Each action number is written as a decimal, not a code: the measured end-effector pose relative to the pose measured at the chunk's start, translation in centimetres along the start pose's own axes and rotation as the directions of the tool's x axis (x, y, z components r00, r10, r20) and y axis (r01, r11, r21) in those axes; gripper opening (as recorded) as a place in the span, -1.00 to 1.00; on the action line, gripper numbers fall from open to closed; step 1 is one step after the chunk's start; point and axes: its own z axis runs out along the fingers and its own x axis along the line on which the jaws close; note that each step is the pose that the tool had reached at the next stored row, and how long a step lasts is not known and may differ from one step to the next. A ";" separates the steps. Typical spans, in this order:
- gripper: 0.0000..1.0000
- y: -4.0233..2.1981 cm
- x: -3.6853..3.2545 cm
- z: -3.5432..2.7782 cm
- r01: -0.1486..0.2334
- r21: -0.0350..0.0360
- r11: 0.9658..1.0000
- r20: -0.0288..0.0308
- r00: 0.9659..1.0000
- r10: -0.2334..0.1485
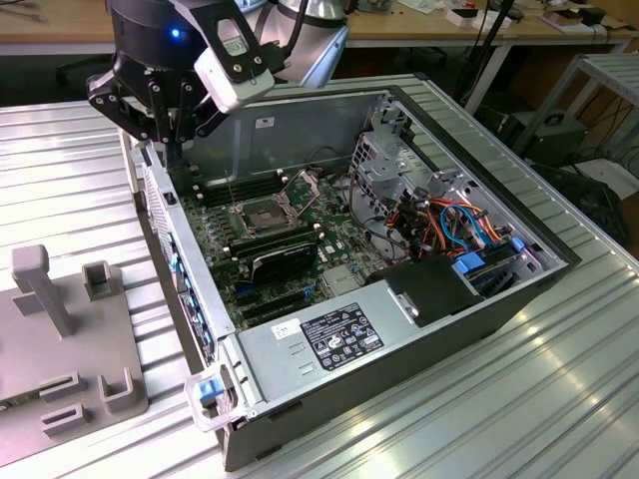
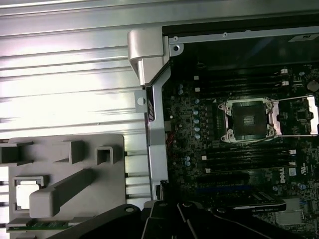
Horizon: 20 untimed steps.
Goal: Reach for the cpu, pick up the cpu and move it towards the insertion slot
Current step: 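Reach for the cpu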
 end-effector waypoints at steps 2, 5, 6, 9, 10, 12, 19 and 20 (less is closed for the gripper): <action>-0.79 -0.02 0.17 0.03 0.000 0.000 1.000 0.000 1.000 0.000; -0.79 -0.04 0.41 0.07 0.000 0.000 1.000 0.000 1.000 0.000; -0.79 -0.05 0.47 0.08 0.000 0.000 1.000 0.000 1.000 0.000; -0.79 -0.07 0.68 0.15 0.000 0.000 1.000 0.000 1.000 0.000; -0.79 -0.08 0.71 0.16 0.000 0.000 1.000 0.000 1.000 0.000; -0.79 -0.11 0.82 0.17 0.000 0.000 1.000 0.000 1.000 0.000; -0.79 -0.19 1.70 0.20 0.000 0.000 1.000 0.001 1.000 0.000; -0.79 -0.20 1.80 0.21 0.000 0.000 1.000 0.000 1.000 0.000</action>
